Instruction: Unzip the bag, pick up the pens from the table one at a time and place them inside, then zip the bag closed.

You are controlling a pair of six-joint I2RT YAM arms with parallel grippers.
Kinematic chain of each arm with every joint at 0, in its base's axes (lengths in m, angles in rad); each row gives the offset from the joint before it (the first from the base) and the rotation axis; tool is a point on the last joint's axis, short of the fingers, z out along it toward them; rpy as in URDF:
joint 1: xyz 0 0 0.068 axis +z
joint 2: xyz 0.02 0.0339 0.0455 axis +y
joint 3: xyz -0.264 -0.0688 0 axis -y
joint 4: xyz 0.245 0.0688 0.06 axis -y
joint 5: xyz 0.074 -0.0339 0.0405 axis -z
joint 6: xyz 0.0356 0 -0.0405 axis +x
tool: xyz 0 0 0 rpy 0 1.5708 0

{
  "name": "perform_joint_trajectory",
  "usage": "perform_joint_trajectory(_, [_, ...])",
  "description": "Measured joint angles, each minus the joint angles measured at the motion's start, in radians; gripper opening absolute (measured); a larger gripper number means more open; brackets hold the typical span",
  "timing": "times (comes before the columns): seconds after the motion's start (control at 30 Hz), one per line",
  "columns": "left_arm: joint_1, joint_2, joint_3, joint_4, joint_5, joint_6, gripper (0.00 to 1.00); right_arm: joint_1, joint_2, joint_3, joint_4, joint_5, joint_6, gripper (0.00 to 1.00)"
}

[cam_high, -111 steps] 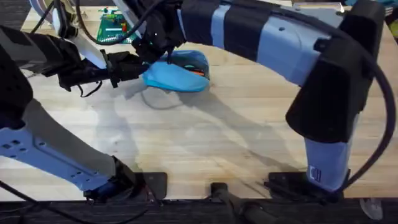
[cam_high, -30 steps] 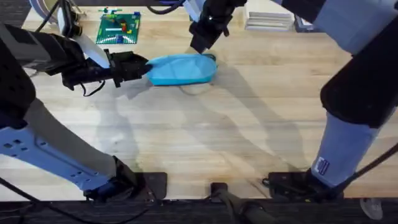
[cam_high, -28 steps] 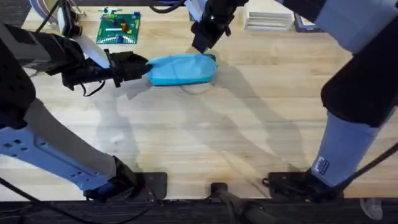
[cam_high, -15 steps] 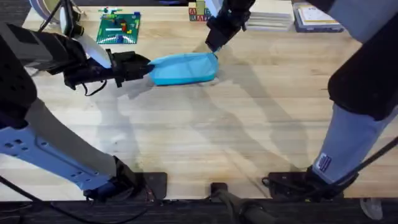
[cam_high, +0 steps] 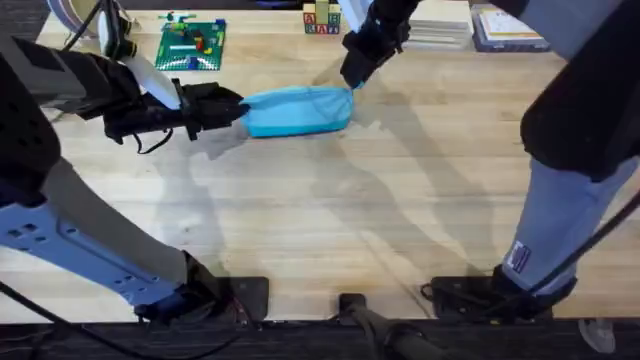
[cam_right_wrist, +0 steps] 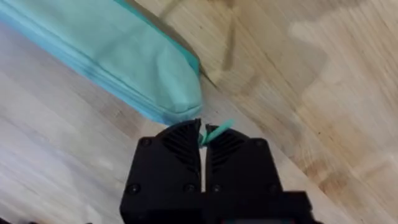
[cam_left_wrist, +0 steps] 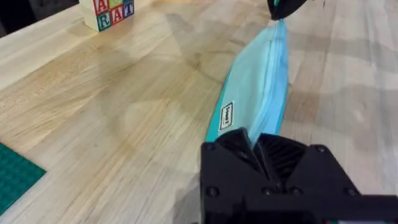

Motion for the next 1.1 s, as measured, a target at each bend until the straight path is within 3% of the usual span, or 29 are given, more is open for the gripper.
perform_joint_trajectory(0.6, [-0.006, 0.000, 0.000, 0.000, 0.005, 0.000, 0.042, -0.066, 0.011, 0.000, 0.001, -0.075, 0.030, 0.033])
perform_joint_trajectory(1.1, [-0.007, 0.000, 0.000, 0.000, 0.008, 0.000, 0.041, -0.099, 0.093, 0.005, -0.001, -0.086, 0.062, 0.033])
